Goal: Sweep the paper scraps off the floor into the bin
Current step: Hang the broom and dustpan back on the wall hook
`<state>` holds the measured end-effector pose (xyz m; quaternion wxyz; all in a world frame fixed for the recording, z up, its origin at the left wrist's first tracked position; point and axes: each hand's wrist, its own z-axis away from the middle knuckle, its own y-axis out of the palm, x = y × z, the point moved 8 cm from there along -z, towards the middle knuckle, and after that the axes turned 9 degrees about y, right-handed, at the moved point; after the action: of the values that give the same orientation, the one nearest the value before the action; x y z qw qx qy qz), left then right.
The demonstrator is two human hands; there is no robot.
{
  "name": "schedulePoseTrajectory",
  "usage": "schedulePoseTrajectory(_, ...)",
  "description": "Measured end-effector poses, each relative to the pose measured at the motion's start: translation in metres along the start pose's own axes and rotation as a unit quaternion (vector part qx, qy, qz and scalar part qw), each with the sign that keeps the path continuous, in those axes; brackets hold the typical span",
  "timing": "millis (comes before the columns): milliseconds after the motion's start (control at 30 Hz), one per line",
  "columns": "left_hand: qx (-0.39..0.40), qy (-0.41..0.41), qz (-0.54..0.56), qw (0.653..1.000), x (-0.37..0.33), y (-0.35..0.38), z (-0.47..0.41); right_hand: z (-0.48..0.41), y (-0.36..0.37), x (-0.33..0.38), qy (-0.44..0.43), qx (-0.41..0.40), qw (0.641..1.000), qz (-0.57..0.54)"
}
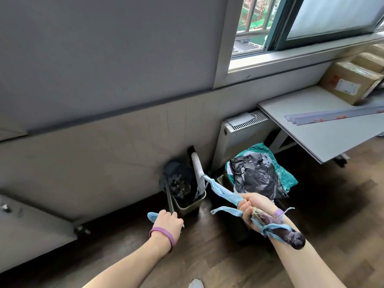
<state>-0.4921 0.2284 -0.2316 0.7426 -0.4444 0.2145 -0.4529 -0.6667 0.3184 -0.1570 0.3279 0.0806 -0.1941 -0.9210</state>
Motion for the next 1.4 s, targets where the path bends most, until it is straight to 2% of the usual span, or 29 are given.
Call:
schedulePoseTrajectory(300, -0.023, 0.029, -0.033, 0.999, -0.017, 0.005, 0.015, 0.016, -0.014, -0.008, -0.026, -0.007, 1.000, 0.003)
schedulePoseTrajectory(500, 0.018, 0.057, -0.063, 0.996, -0.030, 0.029, 0.018, 0.009, -0.022, -0.024, -0.010, -0.007, 1.000, 0.007)
schedulePoseTrajectory(733, -0.010, 0.061, -0.072, 0.995, -0.038, 0.025, 0.021, 0.020, -0.029, -0.029, -0.018, 0.004, 1.000, -0.004)
schedulePoseTrajectory(933, 0.009, 0.058, -0.058, 0.997, -0.036, 0.023, 0.012, 0.015, -0.040, -0.034, -0.027, -0.031, 0.999, 0.010)
schedulePoseTrajectory(1133, 0.019, 0.083, -0.106, 0.991, -0.048, 0.034, 0.010, 0.016, -0.054, -0.037, -0.025, -0.036, 0.999, 0.005)
schedulePoseTrajectory(1400, 0.005, 0.053, -0.068, 0.996, -0.043, 0.017, 0.008, 0.024, -0.057, -0.032, -0.023, -0.026, 0.999, 0.007)
